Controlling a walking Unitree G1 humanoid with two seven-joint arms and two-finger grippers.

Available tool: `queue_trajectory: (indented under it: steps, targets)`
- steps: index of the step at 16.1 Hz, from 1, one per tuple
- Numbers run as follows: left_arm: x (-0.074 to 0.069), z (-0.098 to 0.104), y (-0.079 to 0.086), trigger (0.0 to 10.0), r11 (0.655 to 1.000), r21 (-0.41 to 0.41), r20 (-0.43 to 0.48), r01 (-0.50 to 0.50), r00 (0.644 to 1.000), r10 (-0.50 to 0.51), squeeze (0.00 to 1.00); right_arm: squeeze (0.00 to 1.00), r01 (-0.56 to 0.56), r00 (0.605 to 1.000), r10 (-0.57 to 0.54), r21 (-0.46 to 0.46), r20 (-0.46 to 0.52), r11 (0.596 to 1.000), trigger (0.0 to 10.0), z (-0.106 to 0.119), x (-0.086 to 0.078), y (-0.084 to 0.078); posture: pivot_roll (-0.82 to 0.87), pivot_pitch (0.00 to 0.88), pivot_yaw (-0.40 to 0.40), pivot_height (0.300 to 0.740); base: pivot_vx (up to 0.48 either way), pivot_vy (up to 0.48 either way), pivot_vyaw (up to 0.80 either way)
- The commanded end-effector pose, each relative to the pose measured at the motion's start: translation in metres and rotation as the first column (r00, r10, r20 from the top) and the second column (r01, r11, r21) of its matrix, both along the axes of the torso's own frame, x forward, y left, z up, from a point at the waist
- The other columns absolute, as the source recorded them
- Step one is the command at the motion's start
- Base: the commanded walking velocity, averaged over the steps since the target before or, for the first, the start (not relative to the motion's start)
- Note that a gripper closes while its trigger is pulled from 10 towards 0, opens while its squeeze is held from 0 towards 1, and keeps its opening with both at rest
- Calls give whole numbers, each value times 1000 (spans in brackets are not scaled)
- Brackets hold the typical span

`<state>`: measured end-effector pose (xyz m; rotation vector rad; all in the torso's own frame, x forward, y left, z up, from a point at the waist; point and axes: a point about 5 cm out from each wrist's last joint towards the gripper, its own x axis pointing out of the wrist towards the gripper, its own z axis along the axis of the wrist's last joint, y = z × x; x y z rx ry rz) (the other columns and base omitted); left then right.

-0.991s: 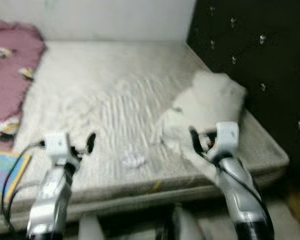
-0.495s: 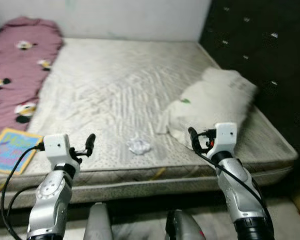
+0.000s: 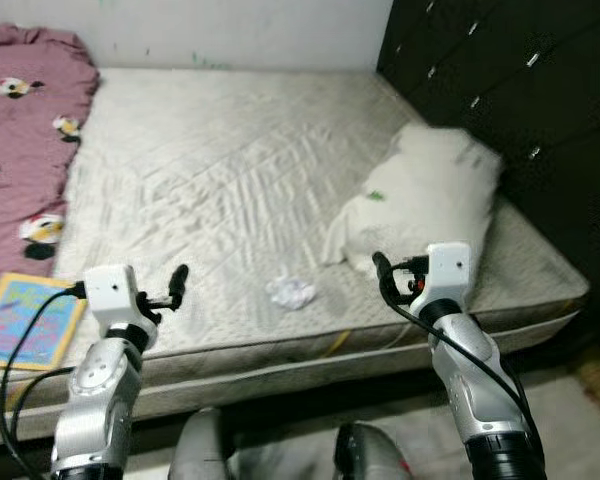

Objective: Clean up the room

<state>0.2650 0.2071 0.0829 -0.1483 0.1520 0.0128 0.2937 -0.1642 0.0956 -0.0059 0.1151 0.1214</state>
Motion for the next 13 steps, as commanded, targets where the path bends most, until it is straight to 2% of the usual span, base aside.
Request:
queue_trajectory:
  steps: [1, 5, 10, 13]
  targets:
    - [2, 3, -3, 10000, 1000, 2, 8, 8, 1000, -8, 0, 0, 4, 1000, -4, -8, 3, 1000, 10000, 2, 0, -5, 4, 16, -79, 640, 0, 0, 0]
    - [2, 3, -2, 10000, 1000, 8, 10, 4, 1000, -5, 0, 0, -24, 1000, 24, -12, 5, 1000, 10000, 3, 0, -1, 6, 20, -77, 640, 0, 0, 0]
    - [-1, 1, 3, 10000, 1000, 6, -3, -17, 1000, 17, 0, 0, -100, 995, 100, -19, -4, 995, 10000, 2, -2, 9, 12, 38, -81, 640, 0, 0, 740]
    - [-2, 1, 2, 10000, 1000, 14, -5, -4, 1000, 4, 0, 0, -109, 994, 108, -4, -32, 994, 10000, -1, 0, 11, 19, 50, -84, 640, 0, 0, 0]
